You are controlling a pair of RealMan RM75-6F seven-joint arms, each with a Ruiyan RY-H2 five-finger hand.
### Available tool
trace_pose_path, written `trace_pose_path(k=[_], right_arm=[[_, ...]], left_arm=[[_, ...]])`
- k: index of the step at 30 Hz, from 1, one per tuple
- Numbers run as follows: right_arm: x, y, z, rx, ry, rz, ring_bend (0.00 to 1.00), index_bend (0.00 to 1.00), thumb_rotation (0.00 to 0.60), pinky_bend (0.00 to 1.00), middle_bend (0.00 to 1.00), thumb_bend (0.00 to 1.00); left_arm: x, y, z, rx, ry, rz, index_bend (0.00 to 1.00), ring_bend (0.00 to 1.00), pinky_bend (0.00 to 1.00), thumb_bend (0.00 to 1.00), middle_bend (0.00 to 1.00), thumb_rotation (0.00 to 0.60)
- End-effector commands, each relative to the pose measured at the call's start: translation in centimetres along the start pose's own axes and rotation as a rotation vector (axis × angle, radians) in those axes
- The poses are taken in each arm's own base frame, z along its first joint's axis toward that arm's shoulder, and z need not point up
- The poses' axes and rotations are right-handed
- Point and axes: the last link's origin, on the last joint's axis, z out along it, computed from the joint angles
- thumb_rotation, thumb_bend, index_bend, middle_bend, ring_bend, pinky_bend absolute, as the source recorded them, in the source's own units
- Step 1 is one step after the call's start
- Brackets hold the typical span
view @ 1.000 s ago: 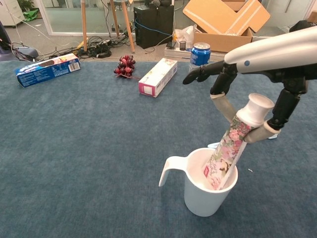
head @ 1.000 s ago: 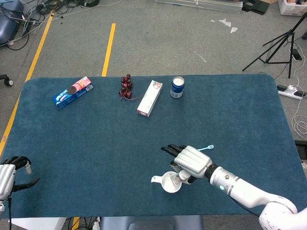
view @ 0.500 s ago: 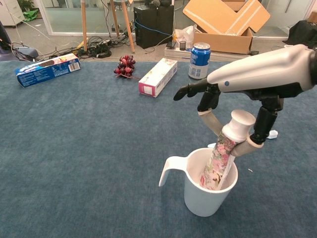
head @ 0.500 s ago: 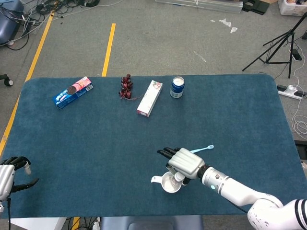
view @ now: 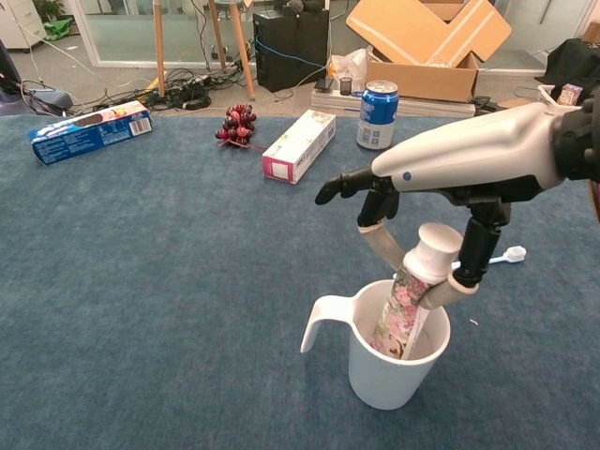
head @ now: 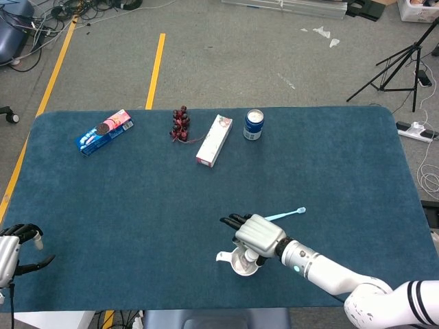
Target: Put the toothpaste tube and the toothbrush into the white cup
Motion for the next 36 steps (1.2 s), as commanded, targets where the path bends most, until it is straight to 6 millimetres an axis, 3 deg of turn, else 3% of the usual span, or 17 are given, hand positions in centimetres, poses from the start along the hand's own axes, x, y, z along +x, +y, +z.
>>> trace_pose_path(k=[1,22,36], right_arm=[[0.0,0.0,0.2,0.000,-0.002,0.000,0.00,0.66,0.600,0.25,0.05,0.15],[-0.3,-0.7,1.0,0.017,0.007,-0.001,0.00,0.66,0.600,0.25,0.01,0.15],[-0.3,-1.4,1.6,0.051,-0.001,0.022,0.00,0.51,0.600,0.25,0.00,0.14]], left_arm=[[0.0,0.0,0.0,0.002,0.000,-0.001,0.65,0.36,0.40,0.00,0.45,0.600],[0.3,-0.5,0.1,0.036,-0.001,0.007,0.66,0.36,0.40,0.00,0.45,0.600],[0.5,-0.6,0.1,0.040,0.002,0.011,0.66,0.36,0.40,0.00,0.45,0.600]])
